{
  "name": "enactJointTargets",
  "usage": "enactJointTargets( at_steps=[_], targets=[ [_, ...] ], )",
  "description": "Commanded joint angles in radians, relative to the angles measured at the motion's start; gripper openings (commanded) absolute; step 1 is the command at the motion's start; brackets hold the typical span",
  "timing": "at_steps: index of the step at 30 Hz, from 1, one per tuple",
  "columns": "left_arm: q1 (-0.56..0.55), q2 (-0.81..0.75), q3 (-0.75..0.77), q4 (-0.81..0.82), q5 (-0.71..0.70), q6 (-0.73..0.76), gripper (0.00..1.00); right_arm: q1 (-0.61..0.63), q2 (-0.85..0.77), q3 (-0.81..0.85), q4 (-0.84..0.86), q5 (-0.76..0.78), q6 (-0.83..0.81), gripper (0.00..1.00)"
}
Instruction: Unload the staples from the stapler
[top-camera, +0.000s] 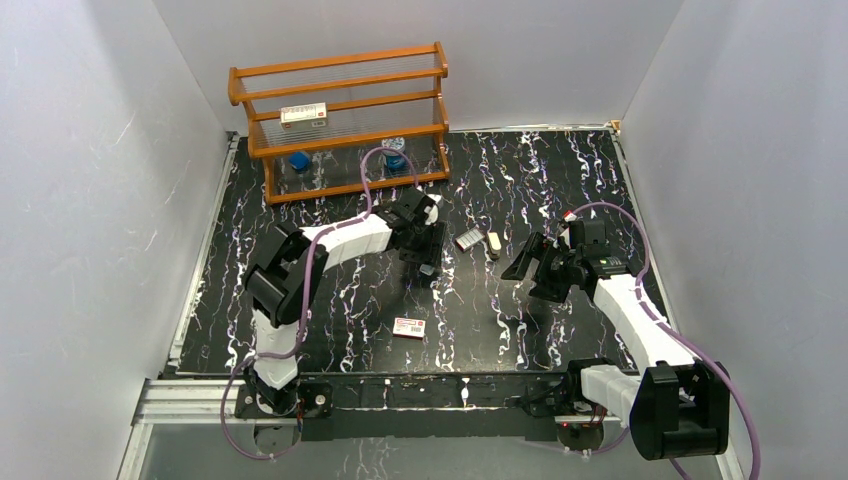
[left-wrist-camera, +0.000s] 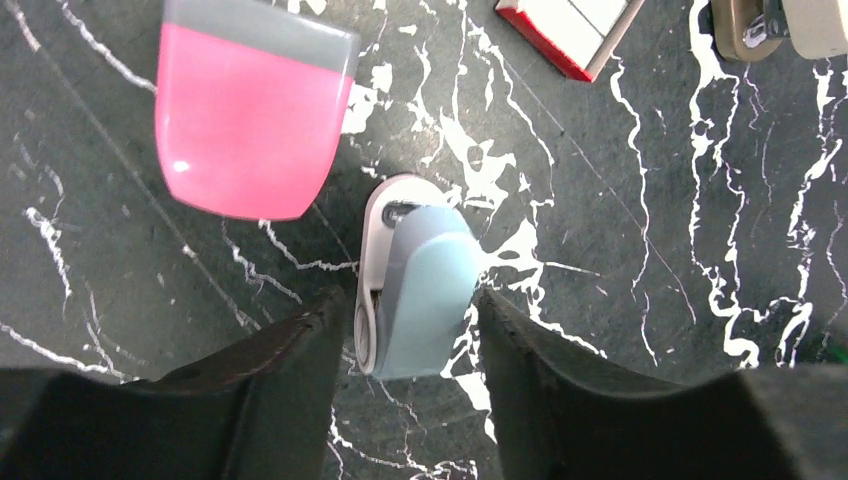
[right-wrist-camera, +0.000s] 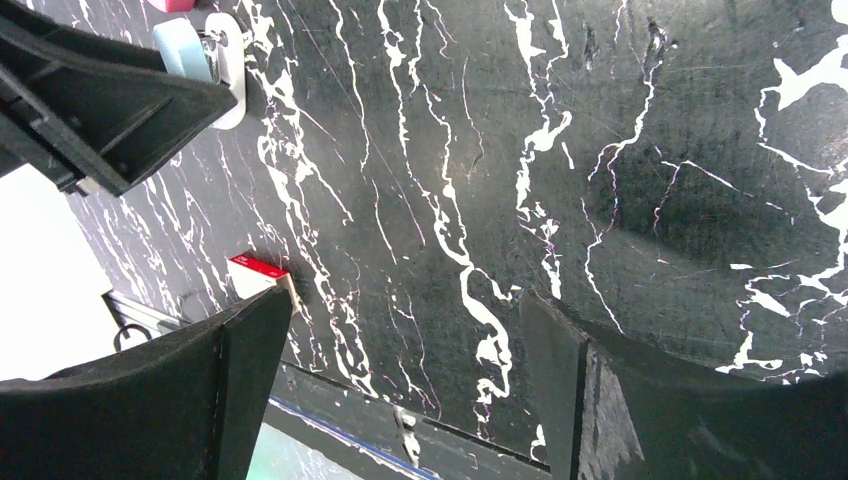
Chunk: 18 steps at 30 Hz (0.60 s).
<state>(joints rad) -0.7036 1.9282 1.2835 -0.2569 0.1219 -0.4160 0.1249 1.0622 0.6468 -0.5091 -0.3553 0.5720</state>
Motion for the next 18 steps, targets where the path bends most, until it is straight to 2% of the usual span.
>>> enactJointTargets(
  at_steps=[1,7,10,15,18],
  targets=[
    [-0.02,0.036,0.078,-0.067,-0.058,0.006,0.44,0.001,-0.014,0.034,0.013,-0.021,-0.015,0.92],
    [-0.035,-0.001,0.036,-0.063,-0.09,0.016,0.24,0.002,-0.011,0.051,0.0,-0.02,-0.024,0.87],
    [-0.041,-0.045,0.001,-0.056,-0.079,0.048,0.17,0.001,-0.018,0.041,0.005,-0.03,-0.02,0.87],
    [-0.055,-0.175,-0.133,-0.054,-0.067,0.124,0.15,0.001,-0.045,0.014,0.018,-0.038,-0.008,0.87],
    [-0.062,-0.287,-0.231,-0.06,-0.088,0.173,0.21,0.002,-0.06,-0.001,0.026,-0.037,0.006,0.87]
  ],
)
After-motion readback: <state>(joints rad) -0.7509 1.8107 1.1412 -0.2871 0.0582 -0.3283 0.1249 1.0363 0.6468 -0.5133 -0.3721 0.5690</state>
